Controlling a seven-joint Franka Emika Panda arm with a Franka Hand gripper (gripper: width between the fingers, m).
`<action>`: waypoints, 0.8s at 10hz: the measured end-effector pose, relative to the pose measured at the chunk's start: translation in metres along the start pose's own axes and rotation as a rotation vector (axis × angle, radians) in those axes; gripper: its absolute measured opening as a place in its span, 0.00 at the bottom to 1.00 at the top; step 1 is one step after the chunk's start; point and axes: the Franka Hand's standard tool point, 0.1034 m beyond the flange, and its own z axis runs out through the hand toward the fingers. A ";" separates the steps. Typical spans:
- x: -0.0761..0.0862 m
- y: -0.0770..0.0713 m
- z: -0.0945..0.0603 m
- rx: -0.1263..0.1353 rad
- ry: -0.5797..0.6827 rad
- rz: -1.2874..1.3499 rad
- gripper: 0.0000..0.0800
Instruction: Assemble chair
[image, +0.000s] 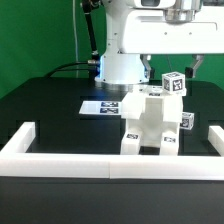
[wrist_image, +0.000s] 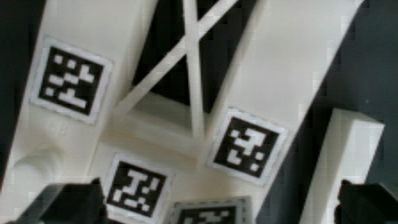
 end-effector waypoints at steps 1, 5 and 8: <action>0.001 -0.001 0.000 -0.002 0.007 0.007 0.81; 0.004 0.002 0.000 -0.006 0.038 0.005 0.81; 0.016 0.009 -0.004 -0.031 0.243 0.005 0.81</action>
Offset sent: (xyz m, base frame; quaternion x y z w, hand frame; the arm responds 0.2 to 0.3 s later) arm 0.0000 0.0000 0.0000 0.0000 0.0650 0.0000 0.9979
